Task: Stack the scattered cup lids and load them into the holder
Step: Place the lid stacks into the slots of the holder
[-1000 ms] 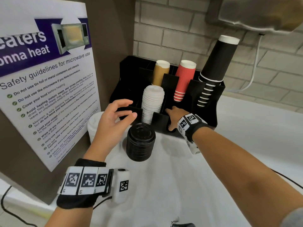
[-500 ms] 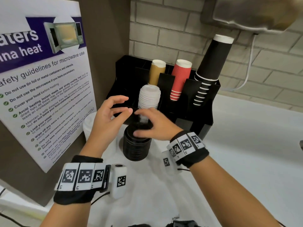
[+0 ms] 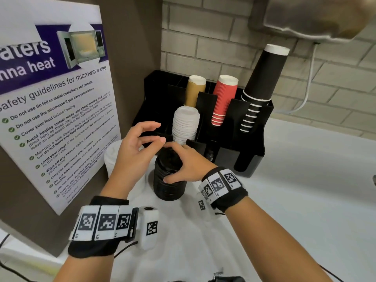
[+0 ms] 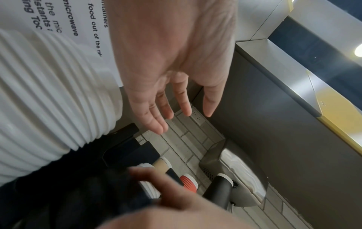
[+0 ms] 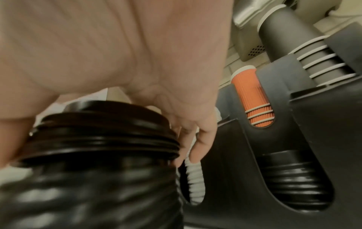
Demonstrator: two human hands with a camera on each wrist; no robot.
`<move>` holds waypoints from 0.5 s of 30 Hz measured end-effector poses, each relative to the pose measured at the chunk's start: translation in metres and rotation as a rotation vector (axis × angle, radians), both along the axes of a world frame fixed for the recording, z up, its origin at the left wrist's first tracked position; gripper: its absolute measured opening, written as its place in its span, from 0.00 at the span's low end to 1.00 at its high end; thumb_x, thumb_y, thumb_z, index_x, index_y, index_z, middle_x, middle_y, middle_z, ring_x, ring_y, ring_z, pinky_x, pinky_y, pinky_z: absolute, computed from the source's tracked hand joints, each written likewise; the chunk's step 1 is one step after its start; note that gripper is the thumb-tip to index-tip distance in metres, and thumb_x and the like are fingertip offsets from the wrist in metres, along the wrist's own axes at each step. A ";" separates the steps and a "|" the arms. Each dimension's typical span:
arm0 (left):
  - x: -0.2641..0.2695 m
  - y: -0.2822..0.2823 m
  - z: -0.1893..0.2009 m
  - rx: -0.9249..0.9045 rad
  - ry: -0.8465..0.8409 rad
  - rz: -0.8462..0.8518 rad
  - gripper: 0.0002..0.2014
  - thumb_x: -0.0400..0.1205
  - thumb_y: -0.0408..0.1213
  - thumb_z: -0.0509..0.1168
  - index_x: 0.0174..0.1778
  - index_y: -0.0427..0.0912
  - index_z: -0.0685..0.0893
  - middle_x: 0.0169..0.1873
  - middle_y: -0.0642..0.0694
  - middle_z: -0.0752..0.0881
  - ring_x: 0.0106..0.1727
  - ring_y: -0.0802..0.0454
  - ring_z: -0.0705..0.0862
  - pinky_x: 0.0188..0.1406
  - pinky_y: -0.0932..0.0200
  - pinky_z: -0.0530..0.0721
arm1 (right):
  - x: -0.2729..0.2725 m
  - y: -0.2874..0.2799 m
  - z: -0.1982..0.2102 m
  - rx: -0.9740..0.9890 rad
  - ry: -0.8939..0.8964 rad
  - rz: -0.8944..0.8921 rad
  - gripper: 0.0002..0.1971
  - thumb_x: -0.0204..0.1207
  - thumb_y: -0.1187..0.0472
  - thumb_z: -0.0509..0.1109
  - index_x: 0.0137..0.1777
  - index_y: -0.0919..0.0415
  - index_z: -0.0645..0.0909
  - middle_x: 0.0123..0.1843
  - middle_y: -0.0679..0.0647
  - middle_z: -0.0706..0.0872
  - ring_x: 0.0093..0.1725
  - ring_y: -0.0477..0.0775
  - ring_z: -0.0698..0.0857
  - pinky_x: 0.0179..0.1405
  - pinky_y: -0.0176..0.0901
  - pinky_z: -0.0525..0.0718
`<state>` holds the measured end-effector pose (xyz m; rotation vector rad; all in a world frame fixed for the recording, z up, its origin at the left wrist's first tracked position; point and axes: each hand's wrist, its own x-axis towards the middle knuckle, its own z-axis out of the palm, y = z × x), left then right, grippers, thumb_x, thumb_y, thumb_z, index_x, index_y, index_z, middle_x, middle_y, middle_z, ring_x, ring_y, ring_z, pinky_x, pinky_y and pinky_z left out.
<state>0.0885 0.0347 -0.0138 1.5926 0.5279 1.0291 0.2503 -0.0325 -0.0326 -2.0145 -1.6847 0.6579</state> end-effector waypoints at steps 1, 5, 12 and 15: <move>0.000 0.000 0.000 -0.006 0.000 0.006 0.15 0.81 0.34 0.70 0.61 0.54 0.82 0.64 0.53 0.82 0.55 0.61 0.85 0.58 0.62 0.81 | 0.002 -0.003 0.004 0.059 0.041 -0.020 0.45 0.62 0.51 0.83 0.77 0.45 0.63 0.67 0.55 0.75 0.68 0.56 0.75 0.68 0.53 0.78; 0.002 -0.004 -0.001 -0.024 0.025 -0.059 0.25 0.71 0.42 0.78 0.63 0.59 0.80 0.65 0.55 0.80 0.62 0.57 0.83 0.60 0.62 0.82 | 0.006 -0.021 0.025 0.309 0.349 -0.135 0.38 0.64 0.54 0.83 0.72 0.42 0.68 0.61 0.48 0.82 0.60 0.48 0.84 0.61 0.48 0.84; 0.017 -0.022 -0.007 -0.033 -0.004 -0.347 0.45 0.62 0.41 0.83 0.74 0.65 0.71 0.70 0.56 0.77 0.68 0.52 0.82 0.60 0.53 0.86 | -0.002 -0.052 0.038 0.370 0.719 -0.092 0.35 0.69 0.59 0.77 0.74 0.39 0.68 0.57 0.57 0.85 0.57 0.52 0.86 0.57 0.45 0.84; 0.017 -0.022 -0.008 -0.007 0.006 -0.395 0.43 0.60 0.44 0.83 0.72 0.66 0.75 0.69 0.56 0.79 0.67 0.49 0.83 0.57 0.53 0.87 | 0.003 -0.063 0.041 0.315 0.704 -0.064 0.35 0.68 0.62 0.79 0.74 0.44 0.71 0.59 0.55 0.85 0.60 0.50 0.85 0.56 0.43 0.83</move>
